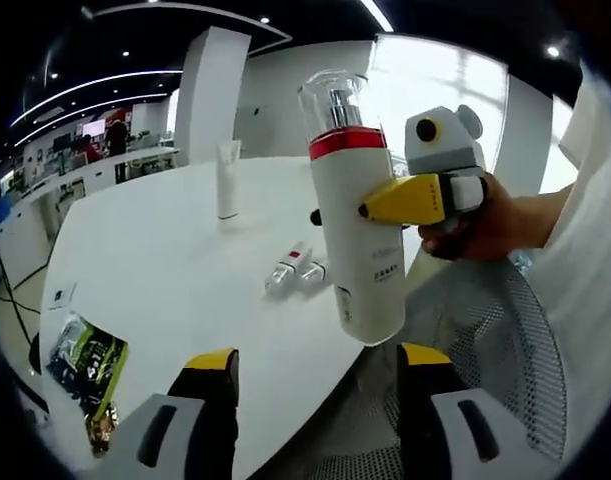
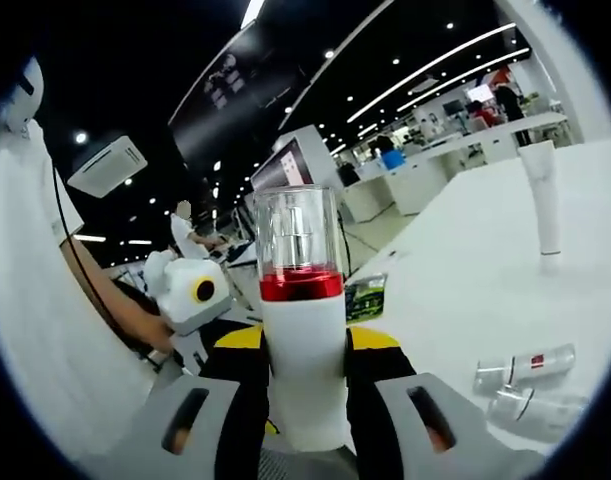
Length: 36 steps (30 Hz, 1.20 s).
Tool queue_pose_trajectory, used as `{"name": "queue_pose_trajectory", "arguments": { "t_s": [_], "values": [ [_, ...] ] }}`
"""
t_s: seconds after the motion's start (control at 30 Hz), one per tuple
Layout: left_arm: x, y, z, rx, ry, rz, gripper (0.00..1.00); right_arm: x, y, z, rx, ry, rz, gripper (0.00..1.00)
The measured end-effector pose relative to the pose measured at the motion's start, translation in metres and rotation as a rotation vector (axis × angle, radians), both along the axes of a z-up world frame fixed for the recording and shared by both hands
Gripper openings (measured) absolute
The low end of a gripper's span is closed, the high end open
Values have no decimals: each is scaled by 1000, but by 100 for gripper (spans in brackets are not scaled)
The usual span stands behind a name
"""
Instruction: Arrange the skincare products in the storage area until every visible bottle or jar stands upright without overlapping.
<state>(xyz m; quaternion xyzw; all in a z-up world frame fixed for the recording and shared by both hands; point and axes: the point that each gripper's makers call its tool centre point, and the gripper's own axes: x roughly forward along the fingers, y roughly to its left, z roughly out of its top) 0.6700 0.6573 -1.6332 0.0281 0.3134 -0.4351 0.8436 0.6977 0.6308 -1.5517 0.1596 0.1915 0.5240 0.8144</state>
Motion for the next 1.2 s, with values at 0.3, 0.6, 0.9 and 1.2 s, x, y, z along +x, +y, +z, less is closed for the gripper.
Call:
{"name": "queue_pose_trajectory", "arguments": {
  "t_s": [0.3, 0.6, 0.9, 1.2],
  "values": [
    [-5, -6, 29, -146, 67, -15, 64, 2, -7, 2, -24, -25, -36, 26],
    [0, -25, 50, -315, 156, 56, 71, 4, -8, 5, -2, -28, -47, 26],
    [-11, -39, 48, -311, 121, -11, 66, -4, 0, 12, 20, -49, 12, 26],
    [-17, -37, 59, -396, 154, -48, 65, -26, 16, 17, 66, -24, 137, 27]
  ]
}}
